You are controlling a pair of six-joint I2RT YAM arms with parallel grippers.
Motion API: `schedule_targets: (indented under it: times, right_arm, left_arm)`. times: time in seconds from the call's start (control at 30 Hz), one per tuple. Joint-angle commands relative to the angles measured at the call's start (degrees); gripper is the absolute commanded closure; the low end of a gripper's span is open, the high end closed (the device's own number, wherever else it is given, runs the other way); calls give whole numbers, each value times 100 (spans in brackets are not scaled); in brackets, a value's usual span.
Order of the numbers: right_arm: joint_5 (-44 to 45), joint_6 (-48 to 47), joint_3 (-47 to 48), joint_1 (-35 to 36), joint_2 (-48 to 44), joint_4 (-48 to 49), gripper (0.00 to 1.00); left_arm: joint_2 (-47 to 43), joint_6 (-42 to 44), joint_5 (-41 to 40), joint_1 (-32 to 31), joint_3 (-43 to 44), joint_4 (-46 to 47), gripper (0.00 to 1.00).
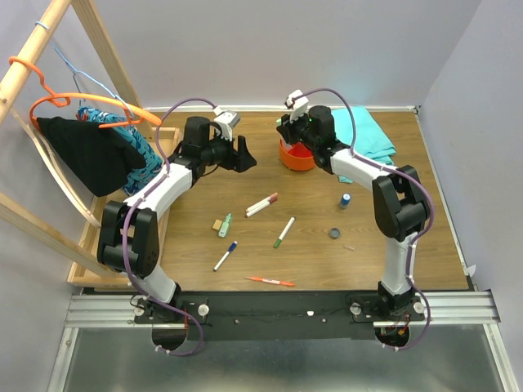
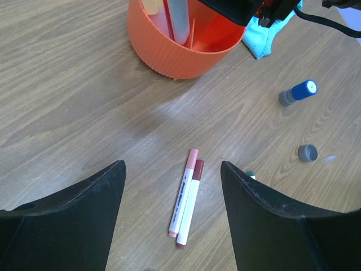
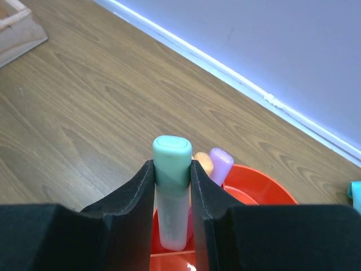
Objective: Sort the stationery into containers
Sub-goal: Place the pen in the storage box.
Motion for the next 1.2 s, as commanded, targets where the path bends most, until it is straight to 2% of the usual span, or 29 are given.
schedule_targets:
  times: [0.0,0.13,0.2,0.27,0.43,0.7,0.9,1.17]
  right_arm:
    - [195,-56,-249,13,45,247,94]
    - [239,-82,-381,21,-25,256,86]
    - [248,-83,-398,13,-61,186,73]
    - [248,-56,-425,13,-131,81,66]
    - [160,49,-469,13,-394,-131,63]
    - [151,76,-143,22,-860,-1203,50]
    - [178,84,-223,22,-1106,-1546,48]
    - [72,260,-960,13,-2476,-2159,48]
  left_arm:
    - [164,-20,-110,-22,137,-156,21]
    - [173,182,-304,-31,137,-349,20]
    - [156,270,-357,-40,111,-393,19]
    - [147,402,-392,-49,76,-464,19]
    - [94,587,-401,-58,14,-534,19]
    - [24,903,-401,-93,-65,-693,19]
    - [-47,1219,-418,-145,-39,-841,19]
    - [409,2202,-839,-602,470,-1703,20]
